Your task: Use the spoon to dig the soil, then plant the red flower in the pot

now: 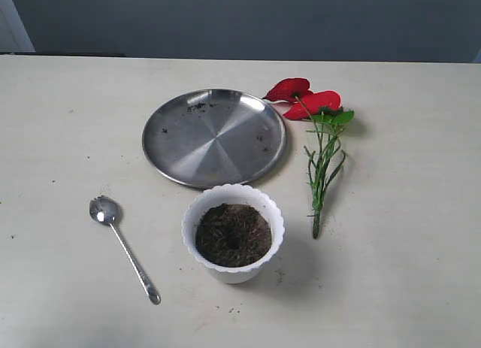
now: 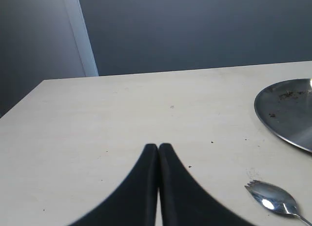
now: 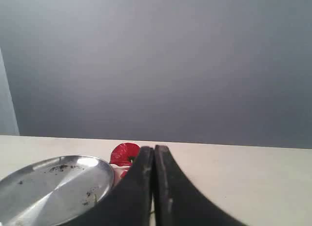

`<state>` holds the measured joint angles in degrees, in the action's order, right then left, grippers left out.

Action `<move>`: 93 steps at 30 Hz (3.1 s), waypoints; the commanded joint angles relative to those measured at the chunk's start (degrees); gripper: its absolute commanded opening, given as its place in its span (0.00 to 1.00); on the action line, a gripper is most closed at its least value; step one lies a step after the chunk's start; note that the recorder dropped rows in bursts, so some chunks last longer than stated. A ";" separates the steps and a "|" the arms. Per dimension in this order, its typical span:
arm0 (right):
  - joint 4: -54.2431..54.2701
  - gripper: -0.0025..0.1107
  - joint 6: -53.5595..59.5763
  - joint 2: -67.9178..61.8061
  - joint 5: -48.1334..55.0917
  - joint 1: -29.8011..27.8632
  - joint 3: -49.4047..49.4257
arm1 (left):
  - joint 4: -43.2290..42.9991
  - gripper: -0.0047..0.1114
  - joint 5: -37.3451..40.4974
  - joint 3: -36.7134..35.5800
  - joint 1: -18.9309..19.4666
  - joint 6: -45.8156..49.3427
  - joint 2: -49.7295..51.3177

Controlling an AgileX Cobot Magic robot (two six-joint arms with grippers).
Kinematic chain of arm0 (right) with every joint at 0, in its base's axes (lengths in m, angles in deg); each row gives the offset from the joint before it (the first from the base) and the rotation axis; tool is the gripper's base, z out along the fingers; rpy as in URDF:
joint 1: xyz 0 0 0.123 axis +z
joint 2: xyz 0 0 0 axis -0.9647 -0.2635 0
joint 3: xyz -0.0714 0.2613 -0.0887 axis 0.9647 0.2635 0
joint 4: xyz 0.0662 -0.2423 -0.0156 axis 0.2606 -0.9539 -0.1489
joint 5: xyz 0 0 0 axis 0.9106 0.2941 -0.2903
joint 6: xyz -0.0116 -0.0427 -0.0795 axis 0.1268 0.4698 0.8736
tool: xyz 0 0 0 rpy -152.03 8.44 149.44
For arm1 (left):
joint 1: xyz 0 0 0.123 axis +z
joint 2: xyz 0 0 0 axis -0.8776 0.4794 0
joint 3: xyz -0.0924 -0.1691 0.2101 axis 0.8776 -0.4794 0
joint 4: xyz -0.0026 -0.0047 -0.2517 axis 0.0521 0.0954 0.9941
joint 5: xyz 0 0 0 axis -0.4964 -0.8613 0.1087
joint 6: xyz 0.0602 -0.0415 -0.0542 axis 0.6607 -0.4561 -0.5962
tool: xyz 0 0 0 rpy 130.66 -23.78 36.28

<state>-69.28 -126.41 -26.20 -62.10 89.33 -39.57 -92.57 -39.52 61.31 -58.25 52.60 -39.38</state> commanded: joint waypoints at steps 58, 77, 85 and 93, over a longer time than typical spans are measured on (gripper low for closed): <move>34.71 0.02 37.35 -43.53 -2.43 2.28 -50.90 | -0.16 0.04 -0.21 0.25 -0.41 -0.07 -0.30; 63.95 0.02 84.84 -81.58 61.33 58.84 -76.63 | -0.16 0.04 -0.21 0.25 -0.41 -0.07 -0.30; 80.82 0.03 92.70 -98.85 63.17 64.67 -82.59 | -0.16 0.04 -0.21 0.25 -0.41 -0.07 -0.30; 75.93 0.49 93.44 -111.12 59.99 64.74 -88.27 | -0.16 0.04 -0.21 0.25 -0.41 -0.07 -0.30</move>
<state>10.16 -33.41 -134.31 -0.67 154.30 -125.94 -92.57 -39.52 61.31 -58.25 52.60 -39.38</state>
